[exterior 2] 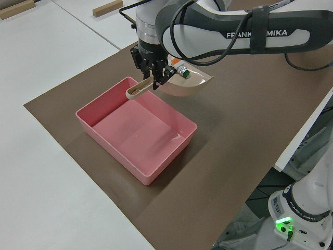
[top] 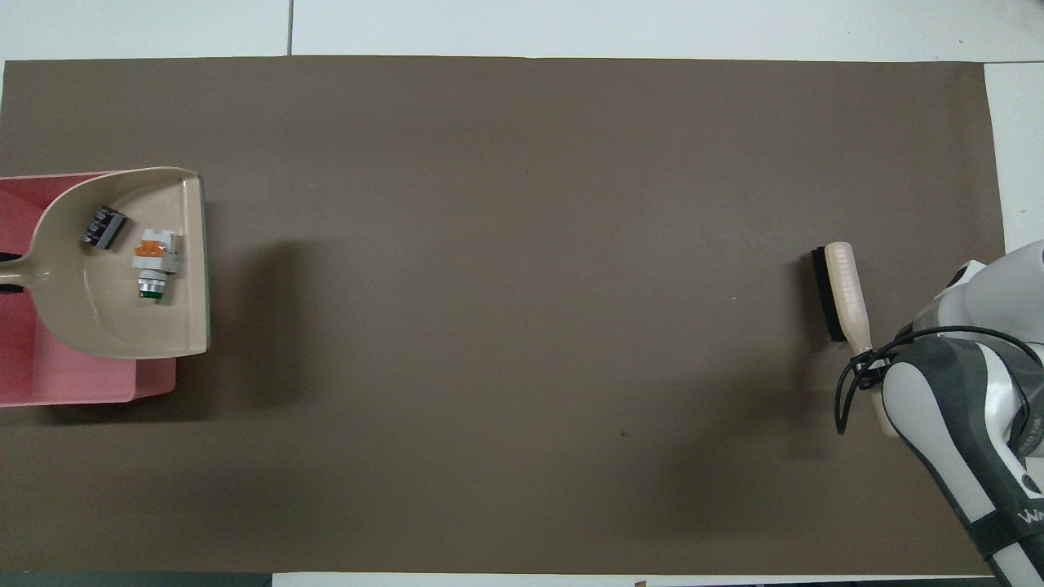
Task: Clean e-waste and dump in bin
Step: 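Tip the dustpan over the pink bin with the left gripper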
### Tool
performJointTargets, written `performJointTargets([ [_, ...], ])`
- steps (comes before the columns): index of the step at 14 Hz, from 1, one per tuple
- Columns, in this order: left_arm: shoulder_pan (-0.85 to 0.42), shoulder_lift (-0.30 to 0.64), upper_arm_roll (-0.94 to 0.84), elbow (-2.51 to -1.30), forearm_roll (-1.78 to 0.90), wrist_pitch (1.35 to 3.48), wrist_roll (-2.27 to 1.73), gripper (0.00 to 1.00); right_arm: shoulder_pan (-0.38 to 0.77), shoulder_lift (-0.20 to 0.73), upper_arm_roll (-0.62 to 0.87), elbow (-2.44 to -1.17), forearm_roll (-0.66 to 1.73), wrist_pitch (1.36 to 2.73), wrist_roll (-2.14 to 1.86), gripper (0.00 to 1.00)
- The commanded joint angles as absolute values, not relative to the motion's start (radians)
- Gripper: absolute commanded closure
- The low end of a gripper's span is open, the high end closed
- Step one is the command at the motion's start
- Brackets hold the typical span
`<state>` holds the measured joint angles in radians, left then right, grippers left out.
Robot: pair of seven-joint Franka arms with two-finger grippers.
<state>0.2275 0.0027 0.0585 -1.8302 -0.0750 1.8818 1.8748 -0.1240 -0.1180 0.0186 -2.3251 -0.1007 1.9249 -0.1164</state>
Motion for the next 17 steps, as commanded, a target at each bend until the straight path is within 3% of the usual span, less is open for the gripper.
performJointTargets([
  [1, 0.309, 0.075, 0.058, -1.703, -0.094, 1.83, 1.98, 1.0, -0.13, -0.138, 0.021, -2.353, -0.136, 1.943, -0.074, 1.0],
  [3, 0.373, 0.09, 0.061, -1.684, -0.081, 1.848, 2.025, 1.0, -0.135, -0.143, 0.021, -2.365, -0.138, 1.948, -0.072, 1.0],
  [6, 0.364, 0.113, 0.061, -1.664, 0.131, 1.936, 2.026, 1.0, -0.137, -0.152, 0.021, -2.401, -0.138, 1.976, -0.072, 0.99],
  [7, 0.359, 0.117, 0.061, -1.667, 0.156, 1.963, 2.014, 1.0, -0.137, -0.152, 0.021, -2.401, -0.138, 1.976, -0.072, 0.88],
  [10, 0.278, 0.117, 0.061, -1.69, 0.364, 1.976, 1.912, 1.0, -0.137, -0.152, 0.021, -2.399, -0.137, 1.974, -0.074, 0.37],
  [11, 0.25, 0.111, 0.06, -1.709, 0.418, 1.977, 1.886, 1.0, -0.137, -0.152, 0.021, -2.398, -0.138, 1.974, -0.08, 0.12],
  [12, 0.235, 0.104, 0.061, -1.726, 0.435, 1.976, 1.873, 1.0, -0.137, -0.149, 0.021, -2.393, -0.138, 1.974, -0.08, 0.01],
  [17, 0.233, 0.092, 0.061, -1.743, 0.495, 1.96, 1.87, 1.0, -0.127, -0.118, 0.023, -2.297, -0.135, 1.959, -0.083, 0.01],
])
